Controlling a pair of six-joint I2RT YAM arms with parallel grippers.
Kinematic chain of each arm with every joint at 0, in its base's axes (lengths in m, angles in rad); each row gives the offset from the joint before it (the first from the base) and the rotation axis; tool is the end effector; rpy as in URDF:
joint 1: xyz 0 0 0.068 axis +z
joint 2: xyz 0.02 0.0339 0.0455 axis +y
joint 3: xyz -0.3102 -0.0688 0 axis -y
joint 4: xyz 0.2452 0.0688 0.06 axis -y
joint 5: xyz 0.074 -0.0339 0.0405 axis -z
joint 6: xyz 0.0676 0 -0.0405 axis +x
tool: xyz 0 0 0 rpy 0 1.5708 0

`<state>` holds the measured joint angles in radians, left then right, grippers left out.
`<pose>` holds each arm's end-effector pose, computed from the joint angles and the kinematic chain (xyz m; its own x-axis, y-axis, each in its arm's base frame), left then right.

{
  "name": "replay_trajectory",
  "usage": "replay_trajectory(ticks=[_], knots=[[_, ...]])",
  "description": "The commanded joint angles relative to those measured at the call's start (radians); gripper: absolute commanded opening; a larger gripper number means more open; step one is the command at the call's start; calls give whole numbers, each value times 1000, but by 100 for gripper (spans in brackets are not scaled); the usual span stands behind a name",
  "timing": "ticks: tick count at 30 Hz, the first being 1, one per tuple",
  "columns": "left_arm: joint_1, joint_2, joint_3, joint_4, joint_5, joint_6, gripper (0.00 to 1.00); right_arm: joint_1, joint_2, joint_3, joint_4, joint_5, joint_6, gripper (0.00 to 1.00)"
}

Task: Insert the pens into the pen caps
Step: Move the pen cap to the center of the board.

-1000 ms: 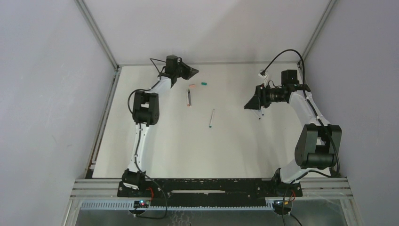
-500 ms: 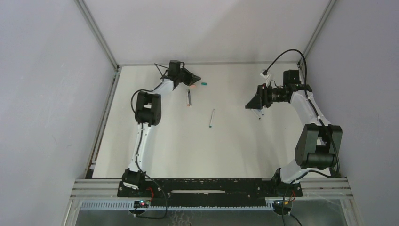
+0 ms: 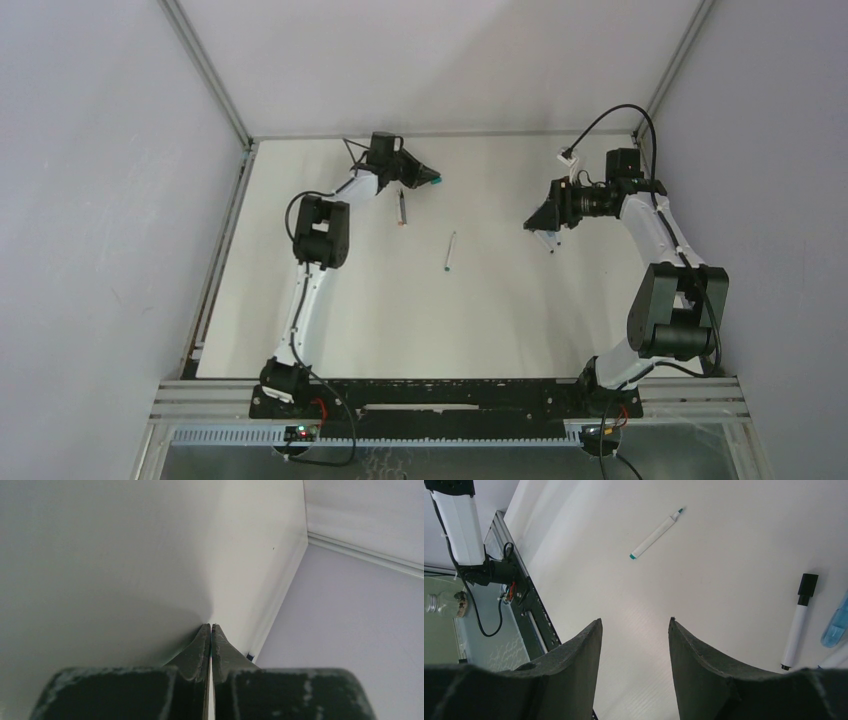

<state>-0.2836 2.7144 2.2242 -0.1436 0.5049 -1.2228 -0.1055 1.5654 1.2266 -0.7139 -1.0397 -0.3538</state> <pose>0.6189 -0.2144 0.1007 -0.7759 -0.6309 -0.0055 -0.3234 0.4051 -0.8552 0.3275 0.0239 0.3048 -0.6818 -0.1043 -0.7241 -0.6476 0.5463 0.5311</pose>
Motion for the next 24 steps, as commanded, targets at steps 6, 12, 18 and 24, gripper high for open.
replay_trajectory(ticks=[6, 12, 18, 24], knots=[[-17, -117, -128, -11, 41, 37, 5, -16, -49, 28, 6, -42, 10, 58], [-24, -200, -265, 3, 39, 70, 6, -17, -68, 16, 21, -56, 19, 59], [-50, -283, -409, 42, 59, 92, 6, -19, -89, -6, 35, -69, 27, 59], [-77, -357, -545, 110, 53, 92, 7, -17, -106, -34, 54, -85, 36, 59]])
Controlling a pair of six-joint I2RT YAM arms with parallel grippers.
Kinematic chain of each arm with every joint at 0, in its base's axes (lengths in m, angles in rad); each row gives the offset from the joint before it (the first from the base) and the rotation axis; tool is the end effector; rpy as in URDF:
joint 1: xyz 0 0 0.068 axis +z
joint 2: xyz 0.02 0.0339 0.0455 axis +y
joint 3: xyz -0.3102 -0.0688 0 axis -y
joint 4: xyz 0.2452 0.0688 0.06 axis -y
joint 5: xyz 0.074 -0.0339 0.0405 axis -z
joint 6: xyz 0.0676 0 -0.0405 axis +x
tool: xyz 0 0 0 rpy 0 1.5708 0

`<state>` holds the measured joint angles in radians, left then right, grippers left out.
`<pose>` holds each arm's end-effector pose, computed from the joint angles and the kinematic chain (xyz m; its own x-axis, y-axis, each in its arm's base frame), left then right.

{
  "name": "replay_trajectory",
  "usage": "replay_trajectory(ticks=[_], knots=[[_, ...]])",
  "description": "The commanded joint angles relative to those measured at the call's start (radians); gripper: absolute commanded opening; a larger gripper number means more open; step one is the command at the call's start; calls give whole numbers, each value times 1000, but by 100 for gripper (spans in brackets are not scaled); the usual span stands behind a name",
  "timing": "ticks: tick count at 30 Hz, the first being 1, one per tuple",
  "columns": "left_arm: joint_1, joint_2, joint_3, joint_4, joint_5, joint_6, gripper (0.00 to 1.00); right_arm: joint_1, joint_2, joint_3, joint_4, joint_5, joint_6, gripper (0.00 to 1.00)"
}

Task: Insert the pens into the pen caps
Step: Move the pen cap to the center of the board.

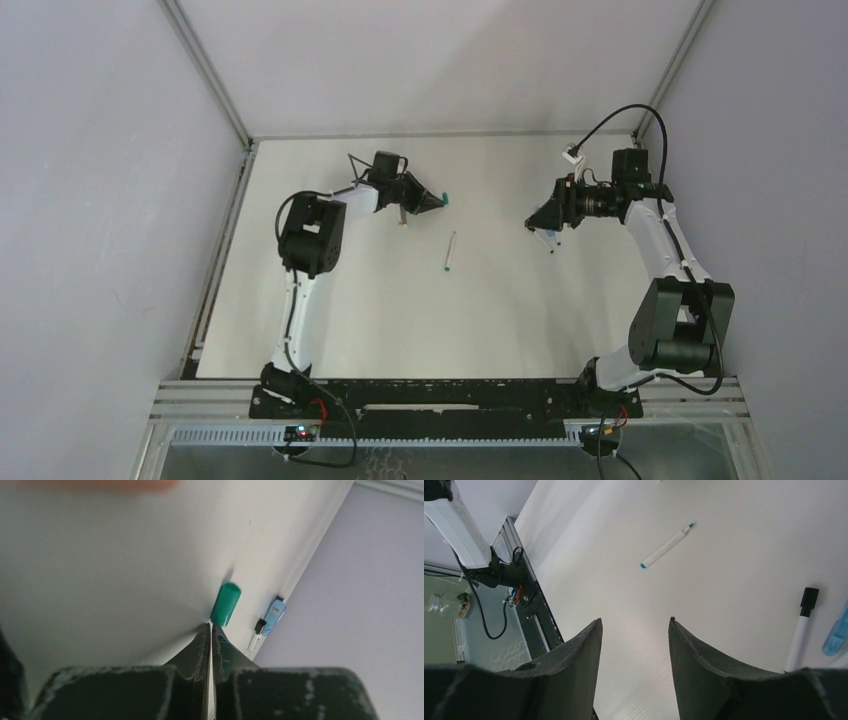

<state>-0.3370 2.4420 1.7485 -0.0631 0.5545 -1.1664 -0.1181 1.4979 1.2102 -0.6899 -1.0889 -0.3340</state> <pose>0.5355 -0.2253 0.1124 -0.8455 -0.5319 0.0462 -0.3428 0.4746 -0.8107 0.3133 0.0231 0.3235 -0.6345 -0.0777 -0.7690 -0.6831 0.5220 0.5109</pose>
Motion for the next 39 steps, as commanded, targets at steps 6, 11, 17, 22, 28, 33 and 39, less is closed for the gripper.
replay_trajectory(ticks=[6, 11, 17, 22, 28, 33, 39], knots=[[-23, -183, -143, 53, -49, 67, 9, 3, -56, -37, 41, -42, 18, 59], [-25, -310, -214, 54, -90, 146, 13, 14, -76, -59, 52, -41, 18, 58], [-51, -501, -349, 59, -125, 309, 22, 31, -91, -73, 60, -41, 18, 59], [-109, -738, -528, 59, -249, 497, 27, 51, -98, -82, 66, -45, 20, 58], [-208, -1004, -724, 87, -514, 680, 28, 81, -103, -91, 75, -46, 23, 58], [-280, -1177, -805, 88, -729, 766, 36, 101, -109, -102, 87, -43, 27, 58], [-298, -1397, -912, 124, -941, 814, 59, 106, -141, -119, 90, -27, 24, 59]])
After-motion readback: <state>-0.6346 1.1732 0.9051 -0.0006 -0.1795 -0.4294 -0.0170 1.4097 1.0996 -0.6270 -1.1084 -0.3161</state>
